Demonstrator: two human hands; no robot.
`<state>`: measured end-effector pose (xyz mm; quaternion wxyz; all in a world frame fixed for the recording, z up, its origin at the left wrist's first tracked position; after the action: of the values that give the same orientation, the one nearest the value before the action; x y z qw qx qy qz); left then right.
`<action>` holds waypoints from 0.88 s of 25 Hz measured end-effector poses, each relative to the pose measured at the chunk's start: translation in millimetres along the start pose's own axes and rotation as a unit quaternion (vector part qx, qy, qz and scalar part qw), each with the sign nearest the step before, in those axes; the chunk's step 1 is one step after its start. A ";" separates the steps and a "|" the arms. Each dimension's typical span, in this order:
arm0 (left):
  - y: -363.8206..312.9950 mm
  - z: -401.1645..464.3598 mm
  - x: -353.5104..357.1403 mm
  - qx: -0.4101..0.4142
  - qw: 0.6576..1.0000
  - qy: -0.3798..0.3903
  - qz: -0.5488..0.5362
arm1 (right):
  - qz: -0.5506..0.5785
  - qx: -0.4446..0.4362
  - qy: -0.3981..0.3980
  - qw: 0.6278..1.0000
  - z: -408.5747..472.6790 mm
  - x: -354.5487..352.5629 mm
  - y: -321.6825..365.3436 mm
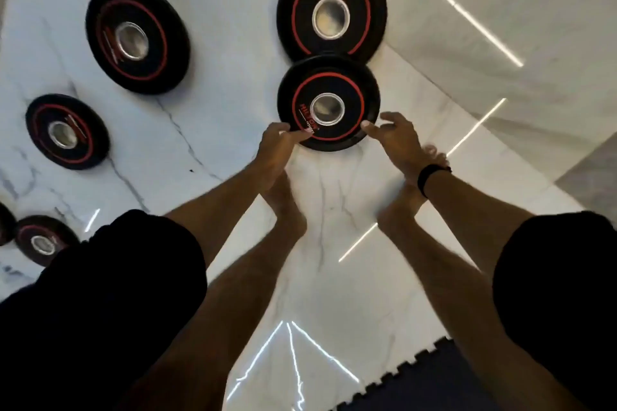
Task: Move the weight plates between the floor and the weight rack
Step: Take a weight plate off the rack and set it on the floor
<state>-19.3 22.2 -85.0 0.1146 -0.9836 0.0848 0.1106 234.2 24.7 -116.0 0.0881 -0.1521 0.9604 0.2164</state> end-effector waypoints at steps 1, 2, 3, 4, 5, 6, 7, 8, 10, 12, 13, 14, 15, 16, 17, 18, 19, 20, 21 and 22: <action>-9.0 12.5 -0.5 0.021 0.999 -0.024 0.004 | -0.001 -0.012 -0.015 1.000 9.6 0.1 3.5; -15.7 22.3 -4.1 0.036 0.998 -0.048 0.008 | -0.006 -0.020 -0.018 1.000 18.2 -0.4 6.2; -21.0 34.1 -7.7 0.045 0.997 -0.067 0.004 | 0.001 -0.024 -0.014 1.000 26.5 0.9 8.0; -26.1 44.4 -9.5 0.049 0.996 -0.074 -0.007 | 0.013 -0.026 -0.005 1.000 35.7 4.0 8.8; -27.2 56.0 -9.6 0.046 0.996 -0.071 -0.023 | 0.032 -0.029 0.003 0.999 45.1 6.8 10.9; -26.0 63.0 -9.7 0.040 0.997 -0.059 -0.033 | 0.046 -0.031 0.006 0.998 53.9 8.7 12.1; -25.1 69.8 -9.9 0.041 0.997 -0.042 -0.048 | 0.060 -0.035 0.011 0.998 61.5 9.4 14.6; -26.3 71.5 -10.7 0.044 0.998 -0.026 -0.048 | 0.070 -0.038 0.019 0.997 67.8 10.1 17.7; -26.8 80.4 -11.8 0.060 0.997 0.007 -0.040 | 0.098 -0.041 0.055 0.993 76.6 16.0 22.7; -30.7 85.9 -8.4 0.071 0.996 0.035 -0.033 | 0.120 -0.042 0.088 0.988 80.8 21.4 26.5; -33.1 87.6 -6.5 0.075 0.996 0.042 -0.034 | 0.124 -0.044 0.097 0.987 82.1 23.3 28.3; -33.9 90.7 -4.5 0.076 0.995 0.045 -0.034 | 0.124 -0.045 0.101 0.986 84.6 24.6 27.5; -34.1 95.0 -2.5 0.081 0.995 0.047 -0.034 | 0.126 -0.042 0.106 0.985 86.6 24.8 25.7; -33.7 99.0 -1.0 0.085 0.995 0.049 -0.031 | 0.125 -0.039 0.114 0.985 88.6 24.6 23.3; -33.8 101.6 0.2 0.088 0.994 0.054 -0.031 | 0.128 -0.032 0.125 0.983 89.0 24.7 21.5; -33.4 103.2 0.9 0.087 0.994 0.061 -0.033 | 0.130 -0.025 0.134 0.982 88.9 25.2 20.5; -32.9 103.6 1.4 0.083 0.994 0.068 -0.032 | 0.128 -0.021 0.141 0.981 88.2 26.3 21.3; -33.2 103.9 1.2 0.077 0.994 0.074 -0.031 | 0.130 -0.022 0.145 0.981 87.1 28.3 24.5; -33.9 100.5 1.5 0.068 0.994 0.078 -0.031 | 0.133 -0.020 0.140 0.981 83.1 29.5 27.9; -35.3 95.5 2.8 0.059 0.994 0.084 -0.032 | 0.138 -0.015 0.128 0.982 78.7 29.0 29.8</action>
<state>-28.8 79.0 -169.1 0.1682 -0.9831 0.0693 0.0184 205.3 77.8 -181.3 -0.0684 -0.0454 0.9722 0.2194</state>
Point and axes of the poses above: each hand's wrist, its own z-axis towards the middle knuckle, its own x-axis out of the palm, y = z × x, the point moved 9 cm from there along z, towards the middle knuckle, and after that the axes turned 1 degree about y, right-handed, at the moved point
